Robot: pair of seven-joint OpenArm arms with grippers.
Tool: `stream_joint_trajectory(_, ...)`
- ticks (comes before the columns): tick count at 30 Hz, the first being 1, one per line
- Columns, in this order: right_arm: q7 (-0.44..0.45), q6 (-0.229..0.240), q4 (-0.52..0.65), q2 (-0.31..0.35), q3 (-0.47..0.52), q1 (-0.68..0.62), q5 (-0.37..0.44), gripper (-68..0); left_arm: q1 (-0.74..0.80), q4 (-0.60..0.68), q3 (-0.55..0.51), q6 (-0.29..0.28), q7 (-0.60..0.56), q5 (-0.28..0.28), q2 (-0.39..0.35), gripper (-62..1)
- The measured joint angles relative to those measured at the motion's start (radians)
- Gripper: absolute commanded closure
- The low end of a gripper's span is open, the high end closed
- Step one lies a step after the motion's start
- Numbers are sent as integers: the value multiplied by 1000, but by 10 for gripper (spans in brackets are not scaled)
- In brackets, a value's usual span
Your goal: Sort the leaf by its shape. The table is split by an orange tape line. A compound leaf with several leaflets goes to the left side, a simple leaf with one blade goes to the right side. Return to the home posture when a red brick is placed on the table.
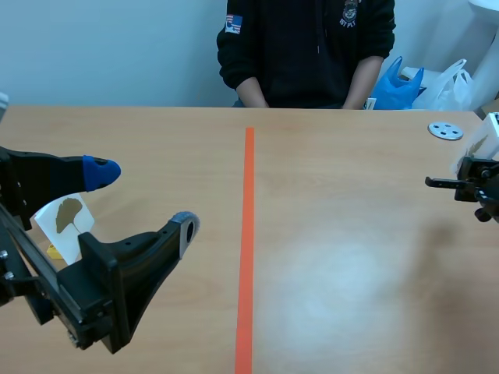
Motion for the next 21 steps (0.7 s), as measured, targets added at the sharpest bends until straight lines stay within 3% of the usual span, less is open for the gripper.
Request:
stream_joint_trajectory(5,-61,11,-81,0,-8,29,63,-46,0,0,0,0,0,15,0,-623)
stream_joint_trajectory(13,-126,19,-84,2,-15,21,76,-55,0,0,0,0,0,15,0,-623)
stream_joint_trajectory(21,-136,19,-80,29,-15,21,76,-213,0,0,0,0,0,15,0,-623)
